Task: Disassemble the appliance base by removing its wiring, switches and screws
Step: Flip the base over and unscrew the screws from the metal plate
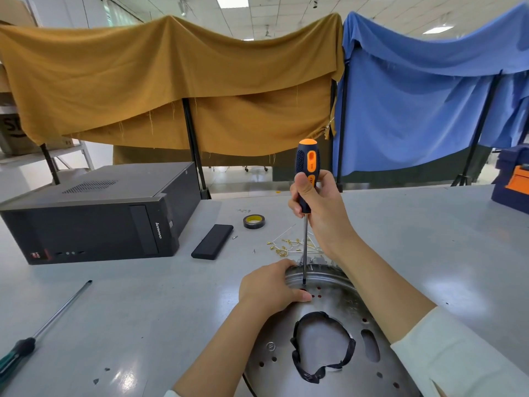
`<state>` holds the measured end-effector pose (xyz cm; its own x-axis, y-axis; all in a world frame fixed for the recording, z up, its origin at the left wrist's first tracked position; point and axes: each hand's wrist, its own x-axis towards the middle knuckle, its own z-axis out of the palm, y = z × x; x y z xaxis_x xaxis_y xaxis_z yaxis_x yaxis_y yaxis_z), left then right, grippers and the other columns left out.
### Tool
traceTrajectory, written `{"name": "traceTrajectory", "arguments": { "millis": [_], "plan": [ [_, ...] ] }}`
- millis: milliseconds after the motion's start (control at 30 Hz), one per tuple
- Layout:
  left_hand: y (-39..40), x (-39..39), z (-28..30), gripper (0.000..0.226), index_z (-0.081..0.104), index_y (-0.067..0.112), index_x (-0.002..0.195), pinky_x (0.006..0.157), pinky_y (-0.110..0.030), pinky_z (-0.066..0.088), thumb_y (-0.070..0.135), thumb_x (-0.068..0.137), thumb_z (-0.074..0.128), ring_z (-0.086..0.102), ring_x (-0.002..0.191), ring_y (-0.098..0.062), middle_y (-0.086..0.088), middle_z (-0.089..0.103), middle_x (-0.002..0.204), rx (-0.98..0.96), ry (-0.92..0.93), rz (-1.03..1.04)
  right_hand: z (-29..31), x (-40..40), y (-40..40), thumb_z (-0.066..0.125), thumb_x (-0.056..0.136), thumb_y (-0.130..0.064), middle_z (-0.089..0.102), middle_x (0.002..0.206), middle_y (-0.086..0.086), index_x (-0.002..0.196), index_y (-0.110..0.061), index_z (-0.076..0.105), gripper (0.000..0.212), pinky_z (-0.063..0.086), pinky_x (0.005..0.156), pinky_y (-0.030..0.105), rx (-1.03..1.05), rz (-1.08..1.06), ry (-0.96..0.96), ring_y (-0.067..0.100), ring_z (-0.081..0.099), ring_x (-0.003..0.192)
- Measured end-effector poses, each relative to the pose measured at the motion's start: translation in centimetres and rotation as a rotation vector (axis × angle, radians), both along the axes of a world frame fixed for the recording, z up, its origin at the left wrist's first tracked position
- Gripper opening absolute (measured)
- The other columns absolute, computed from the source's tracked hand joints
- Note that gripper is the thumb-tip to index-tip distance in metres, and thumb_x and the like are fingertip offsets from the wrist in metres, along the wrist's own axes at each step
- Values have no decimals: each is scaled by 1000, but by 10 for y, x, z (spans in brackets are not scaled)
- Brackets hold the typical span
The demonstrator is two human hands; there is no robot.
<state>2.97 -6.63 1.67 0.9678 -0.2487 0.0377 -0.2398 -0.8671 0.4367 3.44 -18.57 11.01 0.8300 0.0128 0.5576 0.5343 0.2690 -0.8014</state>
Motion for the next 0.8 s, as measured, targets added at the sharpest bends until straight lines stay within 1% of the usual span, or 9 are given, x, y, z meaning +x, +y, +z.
{"name": "traceTrajectory", "arguments": {
  "millis": [67, 167, 267, 367, 467, 567, 633, 733, 800],
  "plan": [
    [0, 0, 0, 70, 44, 43, 124, 73, -26, 40, 68, 64, 68, 60, 98, -16, 11, 63, 110, 2, -3, -1, -3, 1, -1, 54, 82, -46, 58, 73, -1, 100, -17, 51, 34, 43, 57, 22, 11, -42, -7, 11, 49, 57],
    [0, 0, 0, 70, 43, 43, 125, 73, -27, 39, 68, 64, 67, 59, 101, -17, 9, 62, 112, 11, -7, -2, -3, 3, -3, 44, 82, -52, 58, 80, 2, 103, -13, 61, 48, 45, 59, 25, 72, 5, 61, 11, 52, 64],
    [0, 0, 0, 70, 44, 42, 125, 73, -26, 39, 68, 64, 67, 59, 102, -16, 10, 62, 112, 8, -12, -2, 1, 4, -4, 37, 85, -56, 51, 74, 2, 109, -8, 53, 57, 39, 51, 24, 109, 96, 89, 12, 45, 60],
    [0, 0, 0, 70, 44, 42, 125, 73, -25, 38, 68, 64, 67, 58, 102, -16, 10, 62, 112, 3, -21, 3, 3, 3, -2, 49, 80, -61, 46, 68, 1, 105, -13, 42, 54, 31, 46, 22, 68, 112, 62, 12, 40, 55],
    [0, 0, 0, 71, 44, 42, 126, 73, -26, 37, 68, 64, 67, 57, 105, -16, 10, 62, 115, 10, -22, 3, 0, 2, 1, 63, 80, -47, 51, 69, -1, 104, -15, 36, 48, 35, 47, 24, 44, 21, 31, 12, 43, 57],
    [0, 0, -1, 70, 44, 42, 126, 73, -26, 37, 68, 64, 66, 57, 105, -16, 10, 62, 115, 9, -24, 0, -3, 3, 1, 51, 84, -45, 57, 69, -2, 105, -15, 44, 38, 43, 52, 26, 43, -5, 19, 12, 49, 60],
    [0, 0, -1, 70, 44, 42, 125, 73, -26, 37, 68, 65, 66, 57, 105, -16, 10, 62, 114, 7, -27, -1, -2, 4, -1, 41, 85, -52, 58, 70, -2, 104, -12, 54, 46, 45, 55, 26, 59, 22, 61, 12, 51, 58],
    [0, 0, -1, 70, 44, 42, 125, 74, -26, 38, 69, 64, 66, 57, 105, -16, 10, 62, 114, 5, -26, 1, 0, 5, -1, 29, 88, -56, 53, 65, -1, 99, -10, 58, 56, 39, 51, 24, 73, 85, 86, 12, 45, 52],
    [0, 0, -1, 70, 44, 42, 125, 74, -26, 38, 68, 64, 66, 57, 105, -16, 10, 61, 114, 1, -21, 2, 1, 3, 0, 36, 87, -59, 48, 63, 0, 99, -11, 52, 52, 32, 49, 25, 52, 116, 58, 13, 41, 50]
  ]
}}
